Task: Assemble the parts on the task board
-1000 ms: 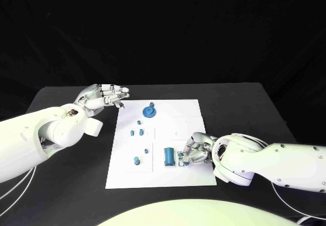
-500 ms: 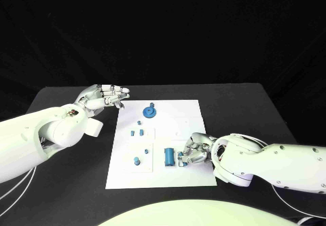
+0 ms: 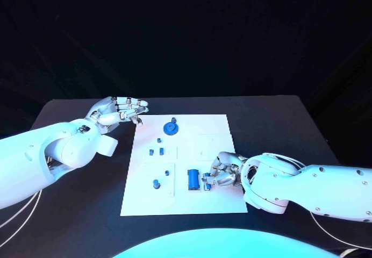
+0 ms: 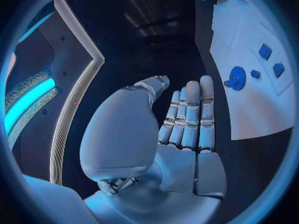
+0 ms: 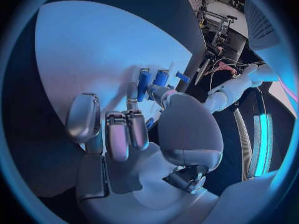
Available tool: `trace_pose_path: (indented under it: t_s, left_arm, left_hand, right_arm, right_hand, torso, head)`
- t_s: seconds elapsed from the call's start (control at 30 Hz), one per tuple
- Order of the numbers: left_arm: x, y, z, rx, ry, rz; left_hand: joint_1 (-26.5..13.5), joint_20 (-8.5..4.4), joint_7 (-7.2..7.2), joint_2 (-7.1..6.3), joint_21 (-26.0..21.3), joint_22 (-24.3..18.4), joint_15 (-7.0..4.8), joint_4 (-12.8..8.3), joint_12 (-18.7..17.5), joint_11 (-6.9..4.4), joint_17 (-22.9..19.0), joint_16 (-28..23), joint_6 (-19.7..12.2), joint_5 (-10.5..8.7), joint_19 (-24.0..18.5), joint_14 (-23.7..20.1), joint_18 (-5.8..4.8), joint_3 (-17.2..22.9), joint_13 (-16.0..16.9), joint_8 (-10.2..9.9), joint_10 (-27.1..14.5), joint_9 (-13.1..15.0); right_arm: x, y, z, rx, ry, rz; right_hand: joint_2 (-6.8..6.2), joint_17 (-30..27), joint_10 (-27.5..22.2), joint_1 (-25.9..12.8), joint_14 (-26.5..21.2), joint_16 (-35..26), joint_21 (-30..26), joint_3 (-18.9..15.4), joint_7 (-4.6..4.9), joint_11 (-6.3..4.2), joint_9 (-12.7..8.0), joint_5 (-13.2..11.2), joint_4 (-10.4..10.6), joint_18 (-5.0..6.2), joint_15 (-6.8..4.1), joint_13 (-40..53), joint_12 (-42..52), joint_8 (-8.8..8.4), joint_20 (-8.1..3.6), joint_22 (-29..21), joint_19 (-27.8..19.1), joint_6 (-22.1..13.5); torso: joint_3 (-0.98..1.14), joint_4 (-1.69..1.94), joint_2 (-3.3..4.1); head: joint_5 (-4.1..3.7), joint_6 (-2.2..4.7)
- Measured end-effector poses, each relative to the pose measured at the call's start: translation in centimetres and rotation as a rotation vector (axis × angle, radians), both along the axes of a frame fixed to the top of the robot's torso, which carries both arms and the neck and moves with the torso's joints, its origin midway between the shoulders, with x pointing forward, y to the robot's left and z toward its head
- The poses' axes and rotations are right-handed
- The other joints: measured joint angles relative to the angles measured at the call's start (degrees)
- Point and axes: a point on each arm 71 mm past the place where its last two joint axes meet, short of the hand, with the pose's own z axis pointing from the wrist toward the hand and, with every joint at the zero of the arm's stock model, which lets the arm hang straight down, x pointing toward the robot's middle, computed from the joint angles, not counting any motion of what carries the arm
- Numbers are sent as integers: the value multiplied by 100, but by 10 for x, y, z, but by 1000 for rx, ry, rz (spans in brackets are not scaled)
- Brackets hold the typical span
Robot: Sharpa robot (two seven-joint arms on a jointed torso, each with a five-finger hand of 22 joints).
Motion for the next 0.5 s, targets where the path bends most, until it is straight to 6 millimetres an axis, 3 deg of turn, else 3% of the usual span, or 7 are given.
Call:
trace_pose_path:
  t_s: [0.13, 0.5]
  left_arm:
    - [0, 0, 0, 0, 0, 0]
    - [0, 0, 0, 2, 1, 0]
  left_hand:
    - [0, 0, 0, 0, 0, 0, 0, 0, 0, 0, 0, 0, 0, 0, 0, 0, 0, 0, 0, 0, 0, 0]
    - [0, 0, 0, 0, 0, 0, 0, 0, 0, 0, 0, 0, 0, 0, 0, 0, 0, 0, 0, 0, 0, 0]
  right_arm:
    - [0, 1, 0, 0, 0, 2]
    - [0, 1, 0, -4, 4, 10]
  right_hand:
    - [-84, 0, 0, -84, 0, 0, 0, -148, 16, 0, -10, 0, 104, 0, 0, 0, 0, 0, 0, 0, 0, 22]
    - [-87, -1, 2, -87, 0, 0, -32, -237, 17, 2, -22, 0, 103, 0, 0, 0, 0, 1, 0, 2, 0, 23]
  torso:
    - [2, 0, 1]
    - [2, -2, 0]
  head:
    - [10, 1]
    - [17, -19]
